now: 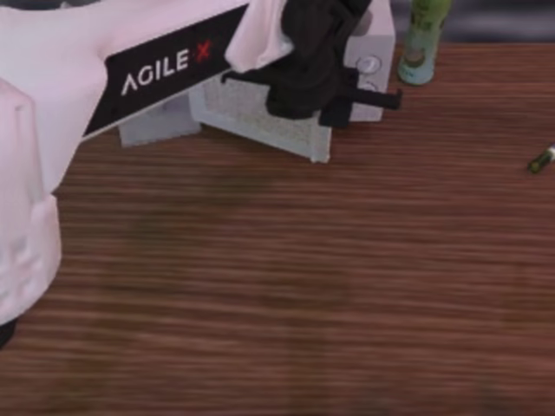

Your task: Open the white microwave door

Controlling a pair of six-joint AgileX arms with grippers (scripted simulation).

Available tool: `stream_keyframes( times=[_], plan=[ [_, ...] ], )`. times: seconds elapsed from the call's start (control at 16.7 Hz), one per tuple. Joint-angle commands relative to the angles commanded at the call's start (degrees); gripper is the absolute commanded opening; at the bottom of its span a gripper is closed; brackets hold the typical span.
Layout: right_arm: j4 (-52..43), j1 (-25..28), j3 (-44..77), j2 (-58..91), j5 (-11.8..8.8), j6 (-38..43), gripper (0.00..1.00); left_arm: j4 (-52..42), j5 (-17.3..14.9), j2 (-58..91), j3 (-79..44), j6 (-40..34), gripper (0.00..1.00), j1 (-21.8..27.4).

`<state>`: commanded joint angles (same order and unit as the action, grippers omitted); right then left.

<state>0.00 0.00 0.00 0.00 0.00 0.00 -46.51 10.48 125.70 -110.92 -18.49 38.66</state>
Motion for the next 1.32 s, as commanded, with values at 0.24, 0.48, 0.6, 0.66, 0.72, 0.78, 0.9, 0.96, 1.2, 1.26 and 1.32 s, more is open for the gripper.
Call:
stream_keyframes(
  times=[0.24,0.48,0.6,0.66,0.72,0.78,0.9,0.96,1.2,1.26,1.32],
  plan=[
    [0.0,0.0,0.0,0.0,0.0,0.0,1.0,0.0,0.0,0.0,0.0,0.0,0.0,0.0],
    [0.0,0.0,0.0,0.0,0.0,0.0,1.0,0.0,0.0,0.0,0.0,0.0,0.0,0.0],
    [0.0,0.0,0.0,0.0,0.0,0.0,1.0,0.0,0.0,0.0,0.0,0.0,0.0,0.0],
    [0.0,0.0,0.0,0.0,0.0,0.0,1.0,0.0,0.0,0.0,0.0,0.0,0.0,0.0],
    [0.0,0.0,0.0,0.0,0.0,0.0,1.0,0.0,0.0,0.0,0.0,0.0,0.0,0.0],
    [0.0,0.0,0.0,0.0,0.0,0.0,1.0,0.02,-0.34,0.2,0.08,-0.22,0.0,0.42],
    [0.0,0.0,0.0,0.0,0.0,0.0,1.0,0.52,-0.65,-0.46,0.92,0.45,0.0,0.27],
    [0.0,0.0,0.0,0.0,0.0,0.0,1.0,1.08,-1.03,-1.22,1.97,1.28,0.0,0.08],
    [0.0,0.0,0.0,0.0,0.0,0.0,1.0,3.67,-2.97,-4.73,7.44,5.38,0.0,-0.89],
    [0.0,0.0,0.0,0.0,0.0,0.0,1.0,4.08,-3.31,-5.3,8.38,6.07,0.0,-1.05],
    [0.0,0.0,0.0,0.0,0.0,0.0,1.0,4.27,-3.48,-5.57,8.86,6.4,0.0,-1.13]
  ],
)
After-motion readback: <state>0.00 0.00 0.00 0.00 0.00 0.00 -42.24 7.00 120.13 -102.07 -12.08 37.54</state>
